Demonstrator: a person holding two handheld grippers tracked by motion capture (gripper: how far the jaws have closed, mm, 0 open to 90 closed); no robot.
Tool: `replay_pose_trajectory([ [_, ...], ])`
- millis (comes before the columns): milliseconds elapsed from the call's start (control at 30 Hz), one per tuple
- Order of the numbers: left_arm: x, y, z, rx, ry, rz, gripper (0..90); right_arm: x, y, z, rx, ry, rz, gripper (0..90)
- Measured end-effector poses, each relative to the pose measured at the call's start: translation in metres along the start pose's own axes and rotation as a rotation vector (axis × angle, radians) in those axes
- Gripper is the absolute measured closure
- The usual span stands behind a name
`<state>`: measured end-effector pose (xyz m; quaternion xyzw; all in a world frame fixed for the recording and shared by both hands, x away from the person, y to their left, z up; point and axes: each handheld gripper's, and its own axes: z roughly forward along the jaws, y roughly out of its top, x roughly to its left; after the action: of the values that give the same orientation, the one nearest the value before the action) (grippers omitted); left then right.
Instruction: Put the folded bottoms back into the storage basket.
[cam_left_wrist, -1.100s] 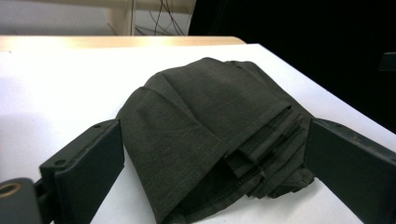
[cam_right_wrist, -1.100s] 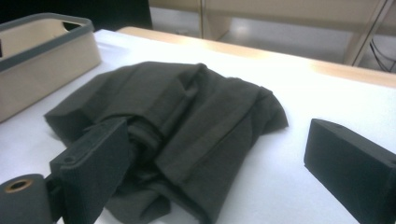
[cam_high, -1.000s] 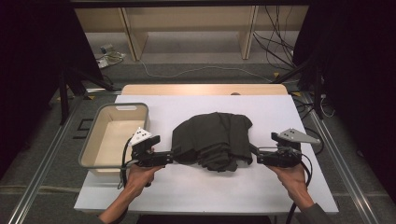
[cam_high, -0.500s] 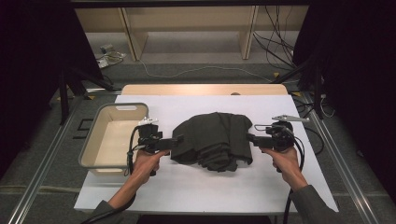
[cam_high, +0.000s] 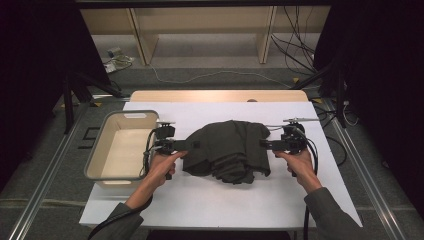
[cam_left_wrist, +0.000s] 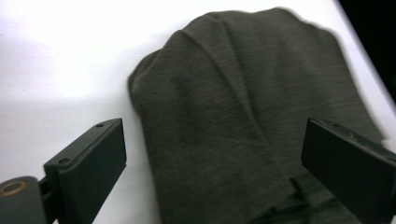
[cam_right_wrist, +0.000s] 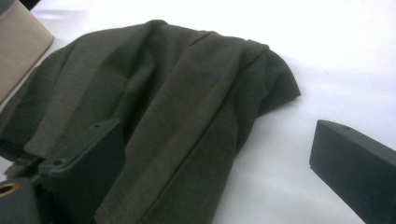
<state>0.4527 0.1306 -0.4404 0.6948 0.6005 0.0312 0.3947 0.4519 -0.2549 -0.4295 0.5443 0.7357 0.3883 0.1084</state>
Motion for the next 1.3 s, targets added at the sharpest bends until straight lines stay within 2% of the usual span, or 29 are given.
replay_pose_trajectory([
  [133, 0.003, 0.004, 0.01, 0.043, 0.001, -0.021, 6.5, -0.002, 0.005, 0.007, 0.013, -0.009, 0.013, 4.0],
  [233, 0.007, 0.006, 0.016, 0.053, 0.004, -0.057, 6.5, -0.003, 0.008, 0.014, 0.02, -0.017, 0.019, 4.0],
  [333, 0.011, 0.009, 0.02, 0.057, 0.007, -0.082, 6.8, -0.004, 0.01, 0.021, 0.044, 0.007, 0.034, 4.0],
  [433, 0.012, 0.011, 0.023, 0.079, 0.015, -0.071, 6.8, -0.004, 0.01, 0.029, 0.07, 0.007, 0.04, 4.0],
  [600, 0.011, 0.013, 0.028, 0.089, 0.021, -0.067, 6.8, -0.003, 0.011, 0.04, 0.105, -0.018, 0.031, 4.0],
  [800, 0.01, 0.014, 0.033, 0.106, 0.025, -0.057, 6.8, -0.004, 0.014, 0.047, 0.119, -0.018, 0.031, 4.0],
  [1067, 0.008, 0.013, 0.048, 0.144, 0.056, -0.057, 6.8, -0.005, 0.014, 0.058, 0.147, -0.006, 0.027, 4.0],
  [1200, 0.006, 0.009, 0.054, 0.172, 0.042, -0.057, 6.8, -0.003, 0.015, 0.062, 0.157, -0.008, 0.023, 4.0],
  [1300, 0.004, 0.008, 0.057, 0.177, 0.04, -0.042, 6.8, -0.003, 0.015, 0.064, 0.162, -0.011, 0.021, 4.2],
])
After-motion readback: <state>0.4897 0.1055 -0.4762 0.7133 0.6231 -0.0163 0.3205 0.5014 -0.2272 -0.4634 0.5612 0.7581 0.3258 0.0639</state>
